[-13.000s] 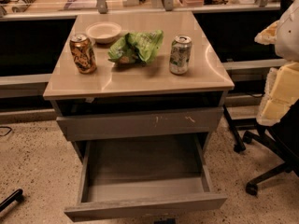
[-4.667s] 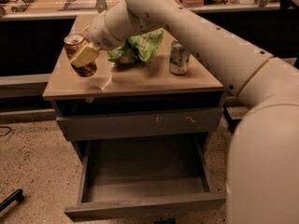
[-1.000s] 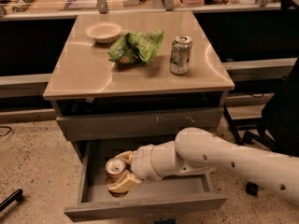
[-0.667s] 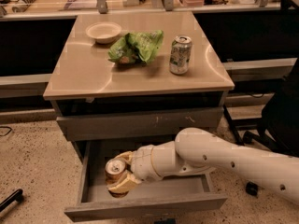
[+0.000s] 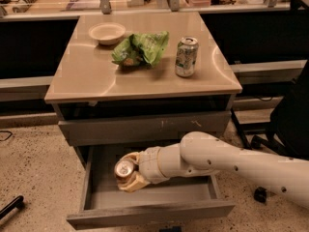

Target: Place orange can into middle drawer

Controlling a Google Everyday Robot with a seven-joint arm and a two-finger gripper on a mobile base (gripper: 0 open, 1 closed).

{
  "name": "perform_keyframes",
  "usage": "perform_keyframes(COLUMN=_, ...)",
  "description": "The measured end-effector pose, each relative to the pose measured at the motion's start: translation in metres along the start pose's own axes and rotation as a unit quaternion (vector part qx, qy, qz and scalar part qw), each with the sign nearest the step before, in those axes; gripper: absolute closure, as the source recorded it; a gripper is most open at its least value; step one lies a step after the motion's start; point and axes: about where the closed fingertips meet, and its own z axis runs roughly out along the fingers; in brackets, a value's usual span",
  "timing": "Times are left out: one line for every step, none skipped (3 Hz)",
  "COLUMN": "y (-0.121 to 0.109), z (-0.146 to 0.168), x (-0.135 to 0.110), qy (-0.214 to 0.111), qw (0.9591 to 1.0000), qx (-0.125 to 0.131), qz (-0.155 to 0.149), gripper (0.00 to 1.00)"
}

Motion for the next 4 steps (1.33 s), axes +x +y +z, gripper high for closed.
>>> perform_keyframes(y=-0.022, z=0.013, x=0.023, qy=-0.003, qw=0.9996, qx=0.016, qz=-0.025, gripper=1.00)
perform_keyframes(y=-0.043, z=0.031, x=0.050, qy=-0.008, qw=0.9992, qx=0.023, qz=-0.032, gripper=1.00)
perform_keyframes(y=-0.058, z=0.046, x=0.078, qy=-0.009, qw=0.9992, qx=0.027, qz=-0.027, gripper=1.00)
perform_keyframes(y=-0.066, z=0.059, x=0.109, qy=-0.004, qw=0.9995, qx=0.028, qz=-0.012, gripper=1.00)
